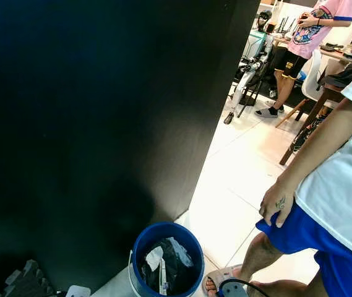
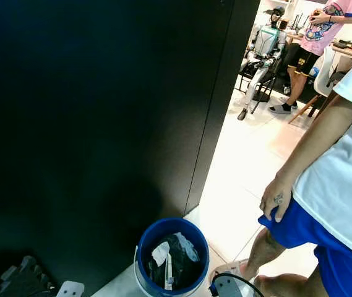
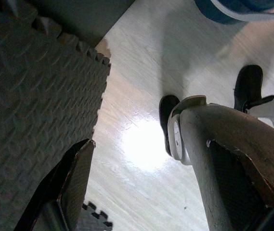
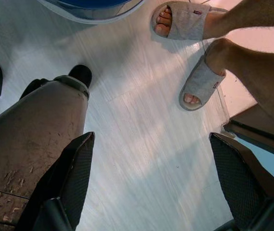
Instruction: Clean up the room
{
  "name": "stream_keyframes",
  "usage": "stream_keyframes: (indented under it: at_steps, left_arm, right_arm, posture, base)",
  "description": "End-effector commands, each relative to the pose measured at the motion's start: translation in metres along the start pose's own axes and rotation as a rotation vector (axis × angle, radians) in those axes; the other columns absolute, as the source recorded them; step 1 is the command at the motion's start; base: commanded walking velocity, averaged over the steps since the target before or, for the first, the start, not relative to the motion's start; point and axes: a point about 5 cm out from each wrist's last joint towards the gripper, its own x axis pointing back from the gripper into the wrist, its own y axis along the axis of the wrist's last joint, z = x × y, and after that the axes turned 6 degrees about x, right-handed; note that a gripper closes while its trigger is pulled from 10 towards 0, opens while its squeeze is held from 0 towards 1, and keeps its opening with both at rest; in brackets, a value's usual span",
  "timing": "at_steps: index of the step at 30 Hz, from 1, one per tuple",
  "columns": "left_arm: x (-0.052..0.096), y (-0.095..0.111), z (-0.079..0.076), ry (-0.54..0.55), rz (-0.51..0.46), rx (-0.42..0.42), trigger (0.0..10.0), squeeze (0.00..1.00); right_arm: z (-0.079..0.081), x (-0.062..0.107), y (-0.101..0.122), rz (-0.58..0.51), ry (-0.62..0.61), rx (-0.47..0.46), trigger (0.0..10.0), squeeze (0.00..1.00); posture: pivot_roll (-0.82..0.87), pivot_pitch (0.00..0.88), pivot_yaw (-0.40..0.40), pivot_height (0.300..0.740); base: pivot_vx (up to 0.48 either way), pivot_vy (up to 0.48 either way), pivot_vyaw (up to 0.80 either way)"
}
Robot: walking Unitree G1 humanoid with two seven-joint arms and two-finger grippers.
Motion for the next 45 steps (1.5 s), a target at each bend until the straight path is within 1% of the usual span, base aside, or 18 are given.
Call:
stream_keyframes:
  at_steps: [1, 9, 18, 23, 29, 33, 42, 45]
  left_arm:
    - [0.0, -0.002, -0.003, -0.008, 0.011, 0.024, 10.0, 0.0]
    - [0.0, -0.005, -0.003, -0.01, 0.023, 0.01, 10.0, 0.0]
    - [0.0, -0.005, -0.005, -0.013, 0.024, 0.016, 10.0, 0.0]
    - [0.001, -0.008, -0.008, -0.02, 0.034, 0.0, 10.0, 0.0]
    - [0.001, -0.009, -0.008, -0.022, 0.032, 0.009, 10.0, 0.0]
    - [0.001, -0.009, -0.009, -0.046, 0.026, 0.02, 10.0, 0.0]
    - [0.001, -0.01, -0.008, -0.046, 0.028, 0.017, 10.0, 0.0]
    - [0.001, -0.013, -0.008, -0.038, 0.045, 0.009, 10.0, 0.0]
  right_arm:
    - [-0.003, 0.0, 0.002, -0.004, -0.01, 0.001, 10.0, 0.0]
    - [-0.001, 0.0, 0.002, -0.001, -0.003, 0.007, 10.0, 0.0]
    - [-0.001, 0.0, -0.001, 0.009, -0.002, 0.011, 10.0, 0.0]
    - [-0.003, 0.0, -0.002, 0.024, -0.002, 0.057, 10.0, 0.0]
    - [-0.004, 0.0, -0.002, 0.027, -0.002, 0.067, 10.0, 0.0]
    - [-0.004, 0.0, -0.002, 0.028, 0.001, 0.078, 10.0, 0.0]
    - [-0.004, 0.0, -0.001, 0.024, 0.005, 0.074, 10.0, 0.0]
    - [-0.001, 0.0, -0.005, 0.031, 0.013, 0.074, 10.0, 0.0]
  posture:
    - [0.13, 0.0, -0.132, 0.74]
    - [0.13, 0.0, -0.132, 0.74]
    - [0.14, 0.0, -0.135, 0.74]
    - [0.14, 0.0, -0.148, 0.74]
    - [0.15, 0.0, -0.158, 0.74]
    - [0.15, 0.0, -0.158, 0.74]
    - [0.14, 0.0, -0.148, 0.74]
    - [0.14, 0.0, -0.147, 0.74]
  base:
    - [0.0, 0.0, 0.0]
    - [0.0, 0.0, 0.0]
    - [0.0, 0.0, 0.0]
    - [0.0, 0.0, 0.0]
    - [0.0, 0.0, 0.0]
    - [0.0, 0.0, 0.0]
    - [0.0, 0.0, 0.0]
    - [0.0, 0.0, 0.0]
